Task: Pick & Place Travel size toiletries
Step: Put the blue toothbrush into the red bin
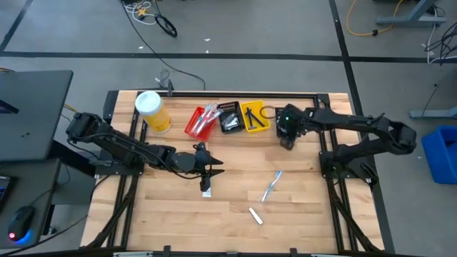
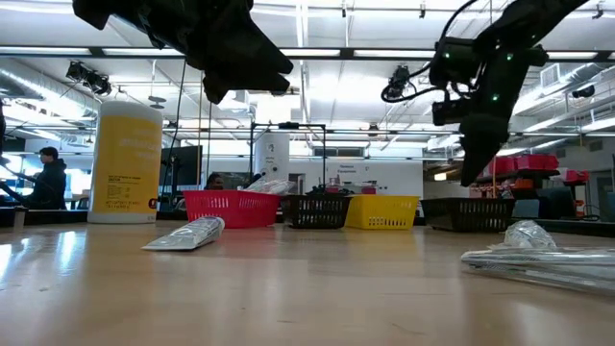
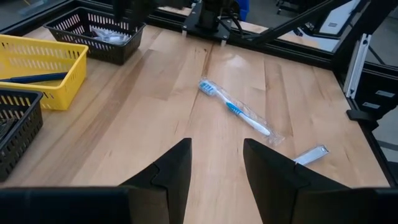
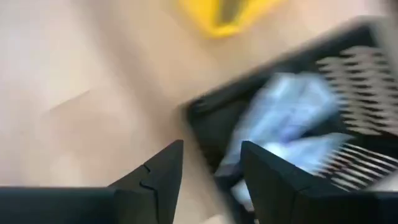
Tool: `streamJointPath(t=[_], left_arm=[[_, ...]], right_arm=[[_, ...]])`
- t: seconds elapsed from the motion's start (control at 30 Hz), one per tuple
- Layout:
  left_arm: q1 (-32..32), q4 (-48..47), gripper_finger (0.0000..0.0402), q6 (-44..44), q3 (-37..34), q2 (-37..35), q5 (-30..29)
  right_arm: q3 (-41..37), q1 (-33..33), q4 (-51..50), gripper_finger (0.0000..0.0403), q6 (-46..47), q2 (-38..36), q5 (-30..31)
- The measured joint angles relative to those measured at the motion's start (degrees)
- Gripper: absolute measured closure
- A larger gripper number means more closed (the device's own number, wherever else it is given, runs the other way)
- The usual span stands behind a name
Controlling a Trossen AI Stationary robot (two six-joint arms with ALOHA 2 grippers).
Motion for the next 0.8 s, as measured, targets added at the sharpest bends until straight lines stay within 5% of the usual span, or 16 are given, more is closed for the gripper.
streamJointPath(t=[0.13, 0.23, 0.6, 0.8], left_arm=[[0.0, 0.0, 0.0246, 0.0, 0.0, 0.0, 0.0], [0.0, 0.0, 0.0246, -0.1, 0.0, 0.0, 0.0], [0.0, 0.0, 0.0246, -0.1, 0.0, 0.0, 0.0], [0.0, 0.0, 0.0246, -0.1, 0.0, 0.0, 0.0]], right_arm=[[0.0, 4.5, -0.8, 0.0239, -7.0, 0.0, -14.0], [0.0, 8.9, -0.6, 0.0241, -10.6, 0.0, -19.1], [-7.0, 27.2, 11.3, 0.0242, -13.3, 0.0, -19.2], [-13.2, 35.3, 26.4, 0.024, -13.0, 0.1, -17.1]])
